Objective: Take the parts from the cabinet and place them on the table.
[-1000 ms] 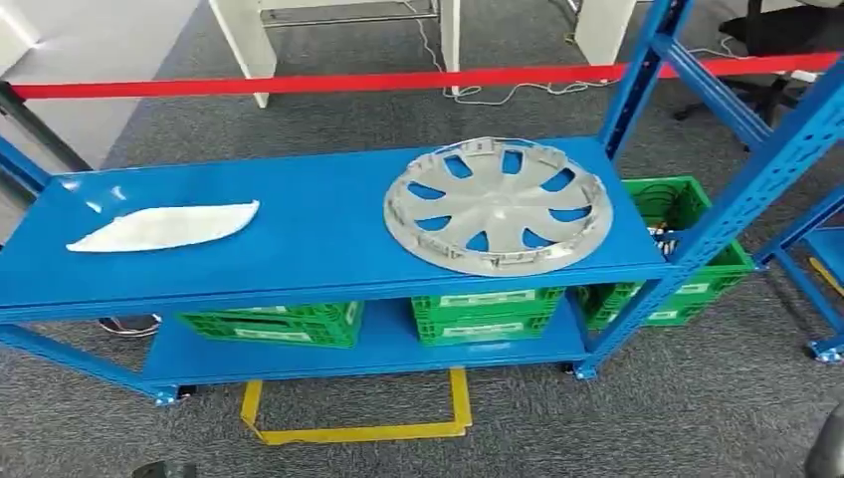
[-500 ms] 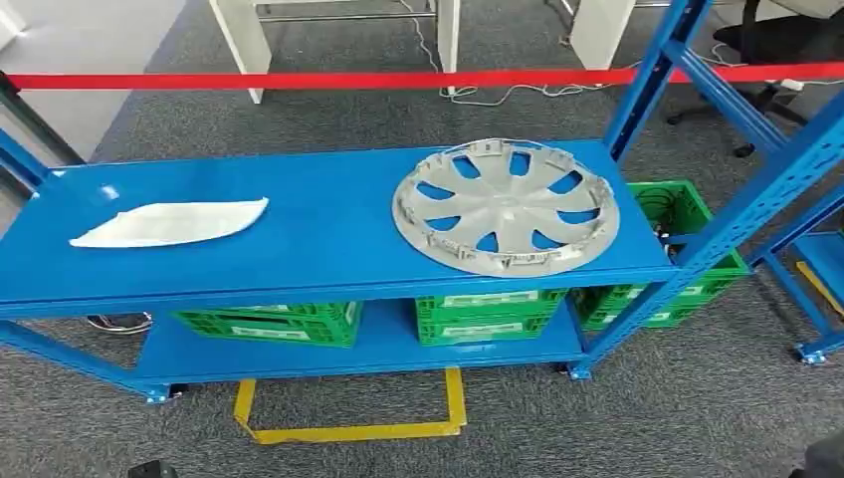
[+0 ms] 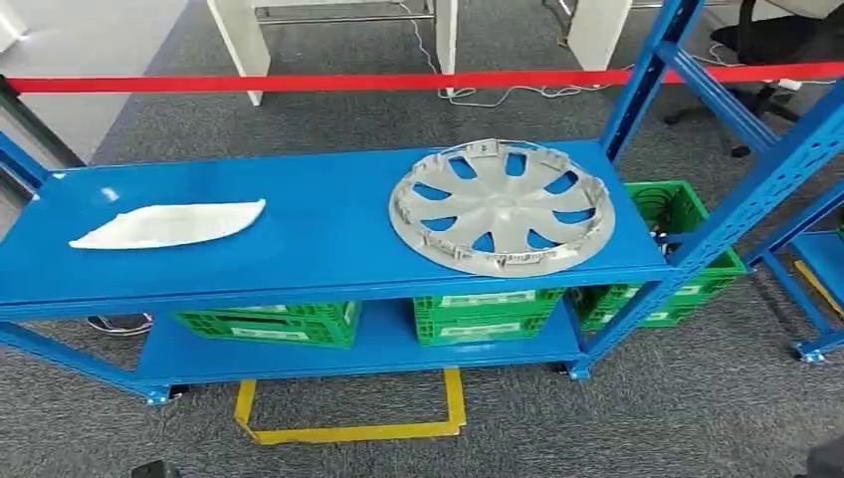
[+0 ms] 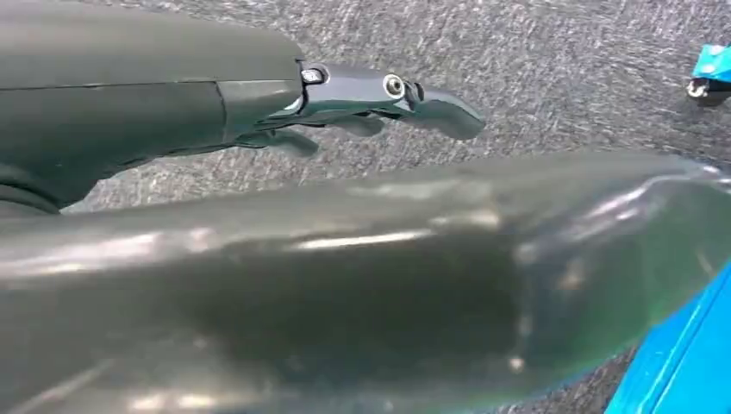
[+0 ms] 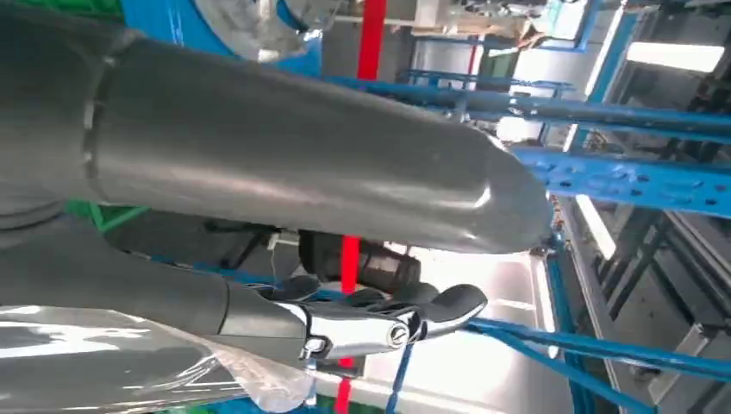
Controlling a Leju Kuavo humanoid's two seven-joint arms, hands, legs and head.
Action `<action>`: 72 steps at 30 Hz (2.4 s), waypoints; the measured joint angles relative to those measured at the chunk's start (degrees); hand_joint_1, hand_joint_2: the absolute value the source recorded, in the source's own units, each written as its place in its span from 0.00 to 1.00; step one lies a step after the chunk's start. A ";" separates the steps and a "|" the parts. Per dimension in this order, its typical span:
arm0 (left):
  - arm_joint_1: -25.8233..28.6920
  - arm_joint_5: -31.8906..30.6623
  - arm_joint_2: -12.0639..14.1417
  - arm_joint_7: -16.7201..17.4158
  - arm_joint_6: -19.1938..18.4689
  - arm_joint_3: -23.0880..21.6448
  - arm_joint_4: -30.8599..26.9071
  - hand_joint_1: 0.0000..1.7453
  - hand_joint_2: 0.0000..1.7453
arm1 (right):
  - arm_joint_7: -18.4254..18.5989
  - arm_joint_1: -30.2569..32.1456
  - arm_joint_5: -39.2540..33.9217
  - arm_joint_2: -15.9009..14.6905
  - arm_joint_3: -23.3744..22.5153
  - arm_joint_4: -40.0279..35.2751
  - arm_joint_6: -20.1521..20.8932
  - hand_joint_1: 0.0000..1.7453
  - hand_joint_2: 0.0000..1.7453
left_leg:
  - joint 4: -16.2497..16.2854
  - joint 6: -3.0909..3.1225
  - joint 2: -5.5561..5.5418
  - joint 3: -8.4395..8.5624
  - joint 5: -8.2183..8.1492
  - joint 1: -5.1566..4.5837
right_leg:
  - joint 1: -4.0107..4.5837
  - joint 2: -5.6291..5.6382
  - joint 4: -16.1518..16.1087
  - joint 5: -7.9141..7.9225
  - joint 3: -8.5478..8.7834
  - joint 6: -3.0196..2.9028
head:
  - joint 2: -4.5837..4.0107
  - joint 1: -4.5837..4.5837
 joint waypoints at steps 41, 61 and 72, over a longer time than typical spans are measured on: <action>0.39 -1.20 -0.46 0.87 -0.44 2.36 0.31 0.00 0.00 | 0.45 1.82 -0.87 -0.39 1.62 -1.12 1.31 0.00 0.00 | 3.35 -1.08 -0.05 -4.88 1.89 0.76 | -0.04 0.41 0.77 -5.12 6.45 0.28 | 0.00 -0.52; -0.50 -3.96 -0.57 2.23 -0.44 4.44 0.42 0.00 0.00 | 15.93 -5.04 3.85 -7.43 -0.09 10.30 3.74 0.00 0.00 | 0.73 -0.09 -0.34 0.41 -0.77 0.19 | 0.11 0.25 0.77 0.56 -0.91 -0.18 | 0.00 -0.72; -0.53 -4.00 -0.50 2.27 -0.50 4.94 0.42 0.00 0.00 | 16.26 -6.54 4.09 -8.61 0.15 13.31 3.74 0.00 0.00 | 0.05 -1.04 -0.32 -0.62 0.90 0.79 | 0.30 0.06 0.76 -0.27 0.10 0.46 | 0.00 -1.14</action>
